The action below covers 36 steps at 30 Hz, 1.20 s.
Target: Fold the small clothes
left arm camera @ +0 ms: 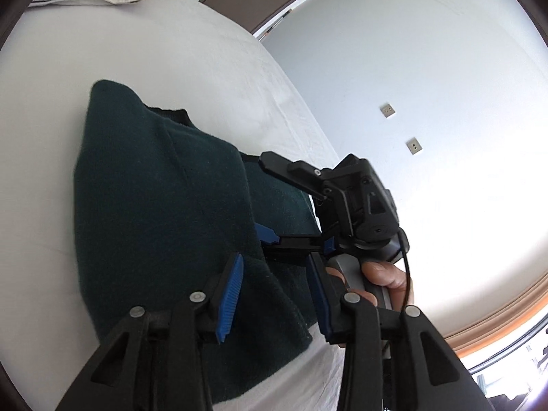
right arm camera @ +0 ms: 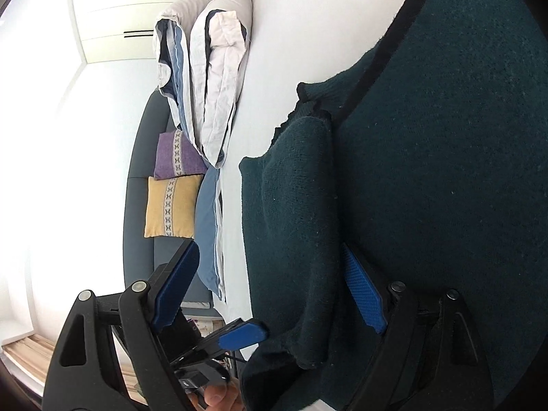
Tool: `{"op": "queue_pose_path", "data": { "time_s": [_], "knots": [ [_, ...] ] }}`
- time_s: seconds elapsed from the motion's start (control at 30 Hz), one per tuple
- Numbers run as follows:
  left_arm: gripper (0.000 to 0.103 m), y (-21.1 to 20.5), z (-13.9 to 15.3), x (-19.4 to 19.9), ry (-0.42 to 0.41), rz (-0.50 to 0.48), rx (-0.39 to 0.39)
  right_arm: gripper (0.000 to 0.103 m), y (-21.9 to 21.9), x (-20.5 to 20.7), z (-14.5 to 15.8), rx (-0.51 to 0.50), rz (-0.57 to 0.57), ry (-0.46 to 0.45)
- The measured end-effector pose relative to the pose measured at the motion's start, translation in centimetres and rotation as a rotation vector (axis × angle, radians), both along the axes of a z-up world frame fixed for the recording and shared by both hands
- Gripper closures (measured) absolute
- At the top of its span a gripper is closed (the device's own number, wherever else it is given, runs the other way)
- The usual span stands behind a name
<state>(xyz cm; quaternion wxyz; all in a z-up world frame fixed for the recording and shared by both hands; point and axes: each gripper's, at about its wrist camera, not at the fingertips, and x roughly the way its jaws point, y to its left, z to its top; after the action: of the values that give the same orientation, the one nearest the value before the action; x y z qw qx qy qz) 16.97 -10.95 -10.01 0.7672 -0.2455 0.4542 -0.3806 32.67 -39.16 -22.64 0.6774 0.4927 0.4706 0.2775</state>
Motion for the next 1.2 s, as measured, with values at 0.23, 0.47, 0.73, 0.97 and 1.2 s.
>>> {"op": "queue_pose_path", "data": {
  "time_s": [0.23, 0.47, 0.73, 0.97, 1.2],
  "knots": [
    [0.062, -0.6, -1.7, -3.5, -0.043, -0.044, 0.125, 0.022, 1.3, -0.5, 0.4, -0.091, 0.037, 0.009],
    [0.062, -1.6, -3.2, -4.1, -0.049, -0.036, 0.17, 0.085, 3.4, -0.3, 0.3, -0.309, 0.08, 0.056],
    [0.055, -1.0, -1.9, -5.1, -0.074, -0.039, 0.134, 0.091, 1.8, -0.9, 3.2, -0.452, 0.106, 0.004],
    [0.049, -1.0, 0.0, -5.4, -0.127, -0.048, 0.119, 0.092, -4.0, -1.8, 5.0, -0.502, 0.063, 0.0],
    [0.049, 2.1, 0.6, -4.6, -0.143, -0.061, 0.121, 0.092, -10.1, -2.5, 5.4, -0.528, -0.003, 0.019]
  ]
}}
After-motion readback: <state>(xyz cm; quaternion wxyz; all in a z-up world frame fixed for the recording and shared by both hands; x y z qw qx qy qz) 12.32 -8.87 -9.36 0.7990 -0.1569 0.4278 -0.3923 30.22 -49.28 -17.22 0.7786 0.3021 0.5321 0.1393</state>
